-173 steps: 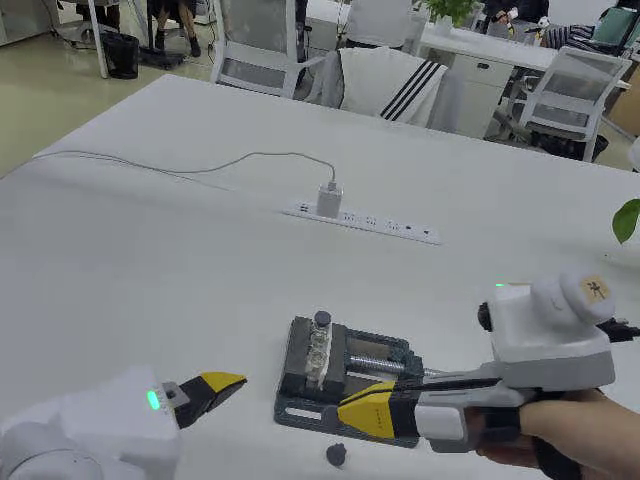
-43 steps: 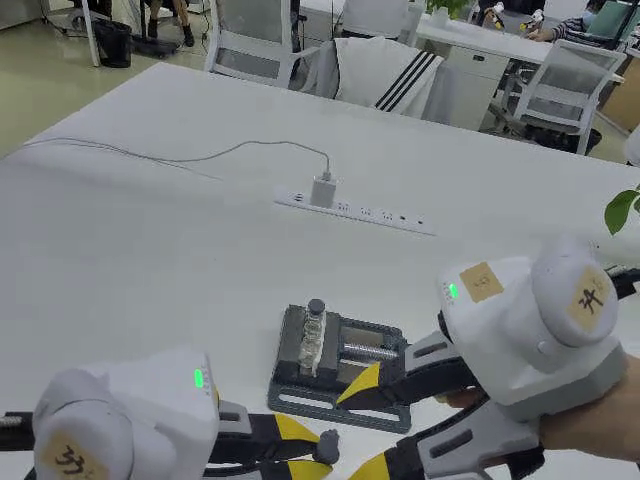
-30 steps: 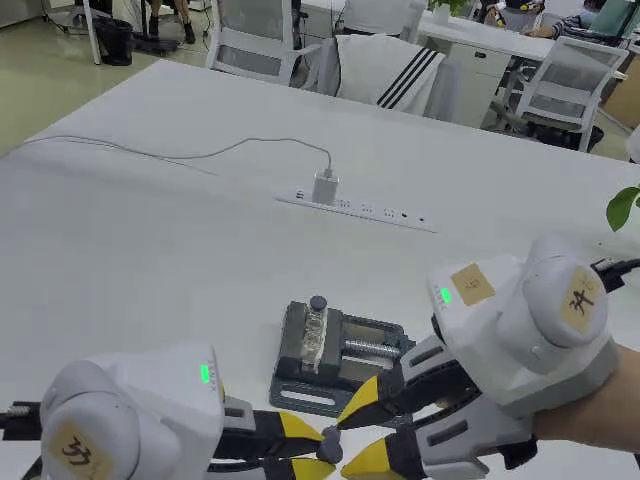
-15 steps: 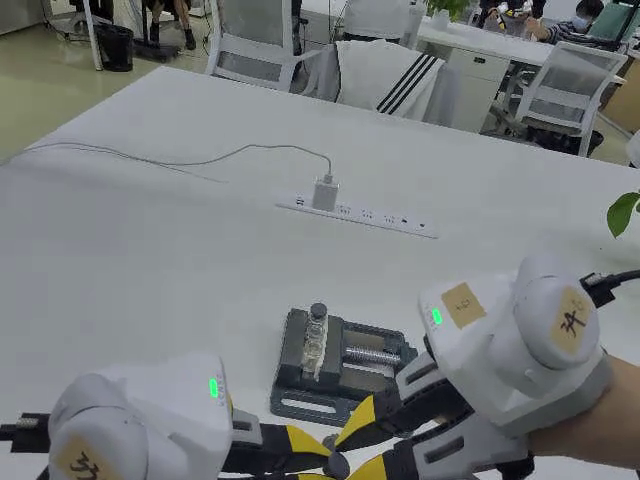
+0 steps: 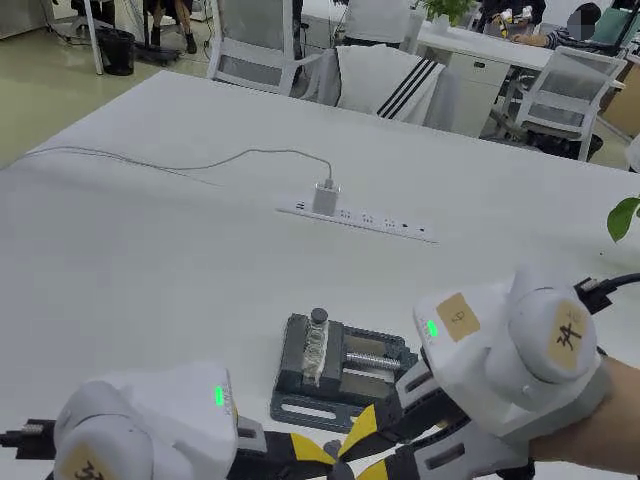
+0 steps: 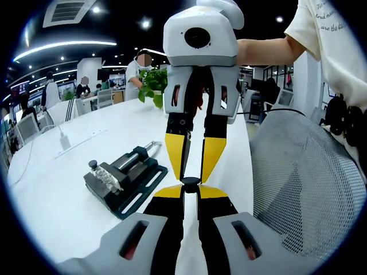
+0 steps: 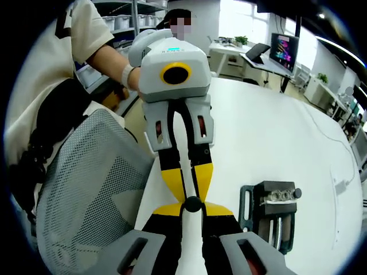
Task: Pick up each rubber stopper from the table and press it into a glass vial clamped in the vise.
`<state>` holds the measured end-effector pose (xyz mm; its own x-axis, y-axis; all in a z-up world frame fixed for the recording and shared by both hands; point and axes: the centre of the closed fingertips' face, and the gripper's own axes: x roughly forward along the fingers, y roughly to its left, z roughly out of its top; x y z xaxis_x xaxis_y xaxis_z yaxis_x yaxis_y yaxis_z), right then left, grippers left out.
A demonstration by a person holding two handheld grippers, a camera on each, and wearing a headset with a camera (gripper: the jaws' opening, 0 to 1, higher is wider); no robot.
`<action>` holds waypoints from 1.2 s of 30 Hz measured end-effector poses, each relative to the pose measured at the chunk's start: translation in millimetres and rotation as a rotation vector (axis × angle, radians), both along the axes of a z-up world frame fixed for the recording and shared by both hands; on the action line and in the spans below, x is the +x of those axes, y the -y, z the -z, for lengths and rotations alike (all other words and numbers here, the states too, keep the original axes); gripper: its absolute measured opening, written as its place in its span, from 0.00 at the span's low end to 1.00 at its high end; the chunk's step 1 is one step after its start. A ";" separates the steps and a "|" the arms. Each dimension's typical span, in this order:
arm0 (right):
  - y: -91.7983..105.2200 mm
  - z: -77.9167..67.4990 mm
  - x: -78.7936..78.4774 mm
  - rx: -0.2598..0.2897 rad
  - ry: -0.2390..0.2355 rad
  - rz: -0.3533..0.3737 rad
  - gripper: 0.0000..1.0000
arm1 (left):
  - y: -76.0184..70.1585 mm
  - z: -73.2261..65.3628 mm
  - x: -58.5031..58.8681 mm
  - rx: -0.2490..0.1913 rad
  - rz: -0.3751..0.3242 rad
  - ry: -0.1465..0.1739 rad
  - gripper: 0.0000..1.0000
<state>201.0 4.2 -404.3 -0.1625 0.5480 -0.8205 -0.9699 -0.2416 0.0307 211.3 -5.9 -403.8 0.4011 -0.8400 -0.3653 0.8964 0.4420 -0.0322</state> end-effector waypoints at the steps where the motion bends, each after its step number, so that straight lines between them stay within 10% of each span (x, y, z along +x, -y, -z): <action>1: 0.1 0.1 0.0 -0.003 0.000 -0.001 0.07 | 0.3 0.1 -0.1 0.003 0.002 0.003 0.04; 11: 1.6 1.4 -0.6 -0.035 -0.014 -0.020 0.06 | 2.1 2.2 -0.7 0.051 0.029 0.056 0.04; 29: 1.2 3.9 0.1 -0.042 -0.023 -0.004 0.06 | 1.4 6.0 0.4 0.040 0.023 0.029 0.05; 36: 1.1 3.6 3.4 -0.043 -0.044 0.034 0.06 | -9.2 13.9 7.0 0.062 -0.026 0.010 0.23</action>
